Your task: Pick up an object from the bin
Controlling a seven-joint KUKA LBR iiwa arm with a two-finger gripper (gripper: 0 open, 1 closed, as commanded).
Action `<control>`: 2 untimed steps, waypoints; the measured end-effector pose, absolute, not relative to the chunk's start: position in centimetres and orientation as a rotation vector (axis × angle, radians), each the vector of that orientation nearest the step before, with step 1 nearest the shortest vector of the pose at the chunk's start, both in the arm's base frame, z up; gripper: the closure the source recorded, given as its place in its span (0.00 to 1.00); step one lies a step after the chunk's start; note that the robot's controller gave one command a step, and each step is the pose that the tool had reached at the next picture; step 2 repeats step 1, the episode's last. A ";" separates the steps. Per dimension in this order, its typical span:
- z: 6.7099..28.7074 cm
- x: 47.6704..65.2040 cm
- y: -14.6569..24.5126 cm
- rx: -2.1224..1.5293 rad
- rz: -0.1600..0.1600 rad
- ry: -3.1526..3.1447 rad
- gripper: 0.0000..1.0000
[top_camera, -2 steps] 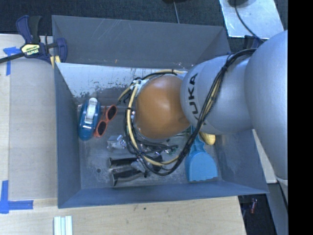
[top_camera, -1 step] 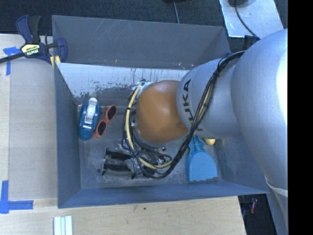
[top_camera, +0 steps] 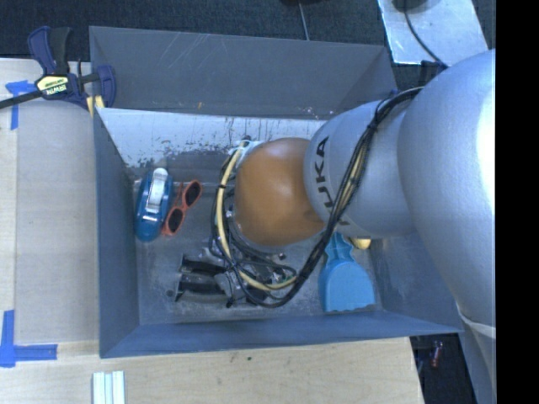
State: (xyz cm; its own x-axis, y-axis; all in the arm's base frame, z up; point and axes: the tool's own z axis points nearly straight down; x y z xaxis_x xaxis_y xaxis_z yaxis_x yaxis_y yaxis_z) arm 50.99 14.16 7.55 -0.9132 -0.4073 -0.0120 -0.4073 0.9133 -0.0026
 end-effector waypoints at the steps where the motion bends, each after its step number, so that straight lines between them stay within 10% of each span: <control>1: 8.8 50.8 14.2 -0.652 0.001 3.065 1.00; 2: 8.8 50.8 14.2 -0.652 0.001 3.065 1.00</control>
Offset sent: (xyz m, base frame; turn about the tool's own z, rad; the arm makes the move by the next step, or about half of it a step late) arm -0.0010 0.0003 0.0906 0.0007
